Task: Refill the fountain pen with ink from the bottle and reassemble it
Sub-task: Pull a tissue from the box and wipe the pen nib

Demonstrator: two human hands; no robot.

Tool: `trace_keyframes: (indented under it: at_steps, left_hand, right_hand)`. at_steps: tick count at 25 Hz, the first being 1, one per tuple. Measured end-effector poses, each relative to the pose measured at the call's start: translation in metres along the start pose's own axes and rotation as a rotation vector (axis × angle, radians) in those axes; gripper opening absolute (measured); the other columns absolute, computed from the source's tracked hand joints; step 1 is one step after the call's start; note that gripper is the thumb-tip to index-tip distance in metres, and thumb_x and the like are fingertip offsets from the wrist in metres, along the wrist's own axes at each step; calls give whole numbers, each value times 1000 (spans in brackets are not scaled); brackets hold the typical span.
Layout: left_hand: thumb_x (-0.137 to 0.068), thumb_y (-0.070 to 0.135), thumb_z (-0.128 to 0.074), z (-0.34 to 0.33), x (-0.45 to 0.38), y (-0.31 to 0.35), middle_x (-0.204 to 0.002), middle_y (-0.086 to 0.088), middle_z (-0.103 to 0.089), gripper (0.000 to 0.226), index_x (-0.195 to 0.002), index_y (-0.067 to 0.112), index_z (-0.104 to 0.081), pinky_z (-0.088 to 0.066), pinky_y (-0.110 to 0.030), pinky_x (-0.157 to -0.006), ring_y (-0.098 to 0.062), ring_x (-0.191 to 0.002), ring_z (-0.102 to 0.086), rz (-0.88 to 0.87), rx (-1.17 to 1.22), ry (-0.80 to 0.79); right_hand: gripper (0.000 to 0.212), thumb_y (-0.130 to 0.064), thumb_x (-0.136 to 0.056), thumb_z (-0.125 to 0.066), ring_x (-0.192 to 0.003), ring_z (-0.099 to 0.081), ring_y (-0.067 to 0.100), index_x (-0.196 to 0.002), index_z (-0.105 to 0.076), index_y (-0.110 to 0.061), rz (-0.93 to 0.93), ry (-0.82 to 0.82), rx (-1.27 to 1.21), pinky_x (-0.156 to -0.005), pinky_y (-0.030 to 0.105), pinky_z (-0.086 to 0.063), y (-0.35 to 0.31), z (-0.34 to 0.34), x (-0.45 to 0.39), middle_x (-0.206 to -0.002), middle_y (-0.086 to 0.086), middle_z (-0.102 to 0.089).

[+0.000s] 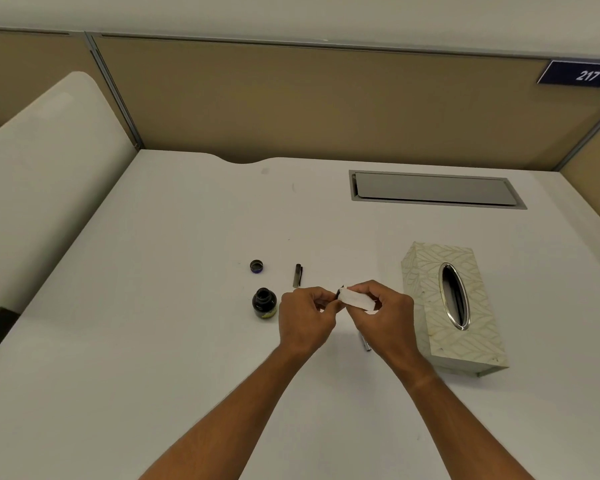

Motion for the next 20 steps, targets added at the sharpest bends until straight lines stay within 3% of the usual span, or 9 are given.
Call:
trace_keyframes:
  at_steps: [7, 14, 20]
  left_hand:
    - [-79, 31, -70, 1, 3, 3, -81, 9, -75, 13, -87, 23, -77, -57, -27, -70, -3, -73, -67, -75, -140, 37]
    - [-78, 26, -71, 0, 4, 5, -79, 8, -76, 11, -86, 21, -78, -57, -27, -69, -3, -72, -67, -98, -97, 33]
    - [-76, 29, -76, 3, 2, 1, -72, 11, -72, 11, -82, 20, -77, -53, -15, -67, 2, -69, -66, 17, -3, 1]
  right_hand:
    - [18, -17, -76, -82, -76, -69, 11, -92, -78, -9, 84, 13, 111, -66, 4, -47, 3, -4, 2, -85, 3, -76]
    - [19, -14, -75, -82, -78, -68, 6, -93, -78, -9, 87, 53, 111, -68, 2, -47, 7, -4, 1, -87, 0, -75]
    - [7, -12, -81, -77, -74, -68, 6, -86, -77, -16, -212, 85, -131, -63, 18, -53, 17, 0, 3, -77, -6, -74]
Point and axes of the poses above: each hand's wrist, its own x-axis away from the middle knuckle, its own z-axis out of the back of the hand, y = z × x, the point moved 2 cm from there along -x, towards the middle knuckle
